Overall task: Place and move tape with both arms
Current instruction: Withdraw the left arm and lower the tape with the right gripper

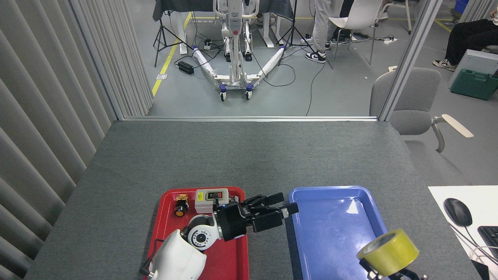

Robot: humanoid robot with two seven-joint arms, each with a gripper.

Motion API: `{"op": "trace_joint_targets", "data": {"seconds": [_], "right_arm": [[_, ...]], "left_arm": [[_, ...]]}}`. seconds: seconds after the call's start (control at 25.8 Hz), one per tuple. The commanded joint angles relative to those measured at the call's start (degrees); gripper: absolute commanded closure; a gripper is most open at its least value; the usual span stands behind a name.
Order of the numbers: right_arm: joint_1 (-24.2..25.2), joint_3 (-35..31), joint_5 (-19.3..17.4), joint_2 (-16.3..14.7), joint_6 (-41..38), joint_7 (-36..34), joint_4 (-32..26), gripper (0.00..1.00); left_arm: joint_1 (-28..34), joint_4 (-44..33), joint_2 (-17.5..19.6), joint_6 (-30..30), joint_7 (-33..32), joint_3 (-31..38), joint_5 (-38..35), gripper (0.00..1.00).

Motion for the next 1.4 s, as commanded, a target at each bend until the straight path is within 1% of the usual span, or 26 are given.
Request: {"op": "trace_joint_targets", "data": {"seconds": [0.0, 0.04, 0.08, 0.12, 0.16, 0.23, 0.31, 0.35, 0.43, 0.54, 0.58, 0.66, 0.7, 0.78, 0.85, 0.93, 1.01, 1.09, 1.12, 1.24, 1.36], "right_arm": [[-3.72, -0.59, -3.11, -1.59, 7.69, 6.93, 2.72, 0.60], [-4.86, -0.59, -3.29, -1.59, 9.36, 9.04, 2.89, 0.60], [-6.00, -0.59, -3.38, -1.59, 10.41, 11.24, 2.89, 0.65], [-7.23, -0.59, -3.64, -1.59, 11.03, 14.23, 2.89, 0.75], [-8.64, -0.59, -4.69, -1.51, 11.64, 17.92, 2.89, 0.81], [-10.84, -0.50, -9.35, -1.33, 13.66, 26.62, 2.89, 0.98], [-12.33, -0.33, -13.75, -1.24, 17.62, 35.50, 2.89, 1.00], [-13.47, 0.29, -14.71, -1.07, 19.99, 39.72, 2.89, 1.00], [-16.72, 3.10, -15.07, -0.80, 24.91, 47.62, 2.89, 1.00], [-21.56, 7.32, -15.50, -0.54, 32.20, 63.00, 3.16, 1.00], [-23.40, 8.73, -15.59, -0.10, 34.49, 68.28, 3.60, 1.00], [-27.45, 11.72, -15.59, 1.22, 39.15, 76.20, 4.83, 1.00], [-29.38, 13.21, -15.59, 1.66, 41.70, 78.83, 5.62, 1.00], [-32.55, 15.76, -15.68, 2.63, 46.62, 81.47, 7.20, 1.00], [-35.53, 18.04, -15.68, 4.03, 51.19, 82.00, 9.57, 1.00], [-37.91, 19.98, -15.68, 4.91, 55.32, 82.08, 11.15, 1.00], [-39.14, 21.21, -15.59, 5.26, 58.93, 82.00, 12.03, 1.00], [-39.67, 21.74, -15.59, 5.61, 59.98, 82.00, 12.91, 1.00], [-39.93, 21.91, -15.51, 5.70, 59.89, 81.91, 13.62, 0.95], [-40.11, 22.70, -14.54, 5.61, 59.54, 81.73, 15.02, 0.63], [-40.19, 22.97, -13.31, 5.17, 59.54, 81.64, 15.64, 0.34]], "left_arm": [[0.41, 0.02, 1.38, 0.00, 0.20, 9.48, -1.74, 0.02], [0.41, -0.07, 2.08, 0.00, 0.29, 11.94, -3.14, 0.02], [0.41, -0.34, 2.44, 0.00, 0.56, 13.97, -5.34, 0.02], [0.41, -0.42, 2.44, 0.00, 1.52, 16.16, -8.06, 0.02], [0.41, -0.78, 2.44, 0.00, 2.93, 18.19, -11.31, 0.03], [0.49, -2.36, 2.44, 0.00, 6.44, 21.79, -19.22, 0.03], [0.93, -4.73, 2.44, 0.00, 9.43, 23.99, -27.49, 0.03], [1.72, -6.22, 2.44, 0.00, 10.66, 24.43, -31.18, 0.03], [4.27, -9.65, 2.44, 0.00, 13.74, 24.52, -37.42, 0.03], [8.23, -14.84, 2.26, 8.26, 19.71, 24.34, -44.36, 0.02], [9.55, -16.15, 2.08, 10.45, 21.56, 24.25, -45.95, 0.02], [11.22, -17.83, 2.26, 13.62, 24.55, 24.25, -48.14, 0.02], [11.92, -18.27, 2.26, 15.03, 26.13, 24.25, -49.02, 0.02], [13.59, -18.71, 2.26, 18.28, 29.82, 24.25, -50.43, 0.02], [14.91, -18.88, 2.17, 21.62, 33.60, 24.16, -51.13, 0.02], [15.61, -19.06, 2.17, 22.85, 35.89, 24.16, -51.22, 0.02], [15.61, -18.97, 2.17, 23.38, 36.85, 24.08, -51.48, 0.02], [15.61, -19.06, 2.17, 24.78, 38.00, 24.16, -51.92, 0.02], [15.61, -19.06, 2.35, 25.31, 37.91, 24.16, -52.01, 0.02], [15.08, -18.27, 3.49, 24.69, 35.19, 24.25, -50.87, 0.01], [15.70, -18.09, 3.67, 23.73, 31.32, 24.25, -47.00, 0.01]]}}
